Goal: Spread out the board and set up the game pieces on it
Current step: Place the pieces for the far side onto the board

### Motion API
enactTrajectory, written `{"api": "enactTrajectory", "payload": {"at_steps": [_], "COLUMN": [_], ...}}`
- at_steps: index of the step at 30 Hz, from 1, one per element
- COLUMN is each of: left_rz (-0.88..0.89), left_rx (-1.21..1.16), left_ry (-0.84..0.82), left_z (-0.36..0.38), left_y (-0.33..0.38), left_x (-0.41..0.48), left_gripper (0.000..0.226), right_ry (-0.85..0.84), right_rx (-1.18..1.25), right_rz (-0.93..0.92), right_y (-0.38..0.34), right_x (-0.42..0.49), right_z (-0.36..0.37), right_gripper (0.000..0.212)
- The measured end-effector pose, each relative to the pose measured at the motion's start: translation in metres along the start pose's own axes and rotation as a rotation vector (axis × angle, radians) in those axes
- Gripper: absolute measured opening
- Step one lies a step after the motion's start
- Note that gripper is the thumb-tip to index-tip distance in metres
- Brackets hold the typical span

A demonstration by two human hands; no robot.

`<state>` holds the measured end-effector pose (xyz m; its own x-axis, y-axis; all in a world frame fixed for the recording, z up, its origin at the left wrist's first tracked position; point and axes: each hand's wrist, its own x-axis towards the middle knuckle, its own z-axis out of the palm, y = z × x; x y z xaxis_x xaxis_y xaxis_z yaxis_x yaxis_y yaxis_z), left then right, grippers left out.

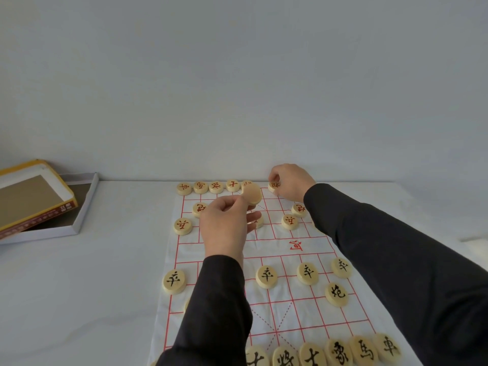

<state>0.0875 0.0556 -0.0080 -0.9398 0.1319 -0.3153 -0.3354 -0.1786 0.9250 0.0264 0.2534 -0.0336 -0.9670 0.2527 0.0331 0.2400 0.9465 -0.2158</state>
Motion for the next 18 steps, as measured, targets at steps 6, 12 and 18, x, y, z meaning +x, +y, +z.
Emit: {"api": "enactTrajectory", "payload": {"at_steps": [6,12,18], "left_rz": [-0.021,-0.016,-0.001], "left_rx": [0.026,0.045,0.097], "left_ry": [-0.017,-0.006,-0.021], "left_z": [-0.003,-0.007,-0.004], "left_y": [-0.001,0.001,0.001], "left_x": [0.001,-0.002,-0.005], "left_gripper": [0.006,0.019,0.022], "right_ry": [-0.015,0.033,-0.352], "right_rx": [0.017,0.562,0.894], "right_rz": [0.062,0.048,0.095], "right_y": [0.005,-0.027,-0.038], "right_x": [-0.005,-0.04,-0.073], "right_z": [0.002,-0.027,-0.049], "right_gripper": [0.034,0.021,0.027]}}
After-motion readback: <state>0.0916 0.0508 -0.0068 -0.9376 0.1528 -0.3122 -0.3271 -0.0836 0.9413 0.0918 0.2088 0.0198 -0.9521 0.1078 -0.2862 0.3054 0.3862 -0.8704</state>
